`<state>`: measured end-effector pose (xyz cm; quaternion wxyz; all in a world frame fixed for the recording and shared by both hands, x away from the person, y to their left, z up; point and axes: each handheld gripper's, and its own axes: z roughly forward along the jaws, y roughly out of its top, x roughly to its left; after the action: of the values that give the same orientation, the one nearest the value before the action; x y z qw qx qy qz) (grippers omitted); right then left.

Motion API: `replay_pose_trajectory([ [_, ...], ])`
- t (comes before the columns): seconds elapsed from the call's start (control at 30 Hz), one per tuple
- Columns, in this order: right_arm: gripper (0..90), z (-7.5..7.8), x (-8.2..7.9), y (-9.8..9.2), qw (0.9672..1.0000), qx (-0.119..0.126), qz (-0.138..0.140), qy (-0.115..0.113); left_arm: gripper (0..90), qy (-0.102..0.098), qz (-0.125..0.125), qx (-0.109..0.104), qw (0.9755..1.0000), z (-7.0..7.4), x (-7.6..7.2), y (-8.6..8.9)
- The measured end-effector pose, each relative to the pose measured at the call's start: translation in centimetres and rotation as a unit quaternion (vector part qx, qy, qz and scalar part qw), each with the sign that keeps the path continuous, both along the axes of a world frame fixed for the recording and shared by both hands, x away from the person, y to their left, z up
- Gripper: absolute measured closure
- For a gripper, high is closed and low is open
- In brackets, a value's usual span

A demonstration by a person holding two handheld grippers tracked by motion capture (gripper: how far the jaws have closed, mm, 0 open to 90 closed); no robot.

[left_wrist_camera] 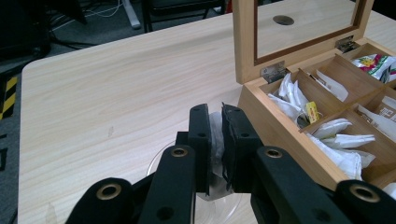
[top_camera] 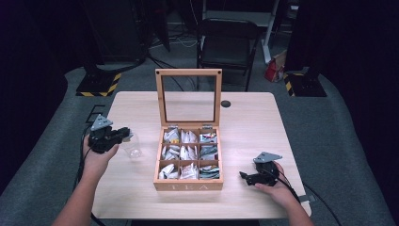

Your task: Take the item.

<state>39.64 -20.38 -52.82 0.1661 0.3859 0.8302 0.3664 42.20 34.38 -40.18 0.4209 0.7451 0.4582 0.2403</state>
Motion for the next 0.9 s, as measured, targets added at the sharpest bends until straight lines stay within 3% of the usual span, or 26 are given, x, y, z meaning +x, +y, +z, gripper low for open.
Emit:
replay_pose_trajectory([
  [0.27, 13.1, 0.0, 0.0, 0.0, 1.0000, -0.001, 0.002, -0.002, 82.2, 0.004, 0.001, 0.000, 1.0000, -0.3, 0.2, -0.1],
  [0.6, 13.1, 0.0, 0.0, 0.0, 1.0000, 0.000, 0.001, 0.001, 81.7, 0.017, 0.003, 0.004, 0.9998, -1.7, 0.5, -0.4],
  [0.9, 13.1, 0.0, 0.0, 0.0, 1.0000, 0.000, -0.001, 0.000, 80.9, 0.021, 0.009, 0.003, 0.9997, -1.7, 0.6, 0.0],
])
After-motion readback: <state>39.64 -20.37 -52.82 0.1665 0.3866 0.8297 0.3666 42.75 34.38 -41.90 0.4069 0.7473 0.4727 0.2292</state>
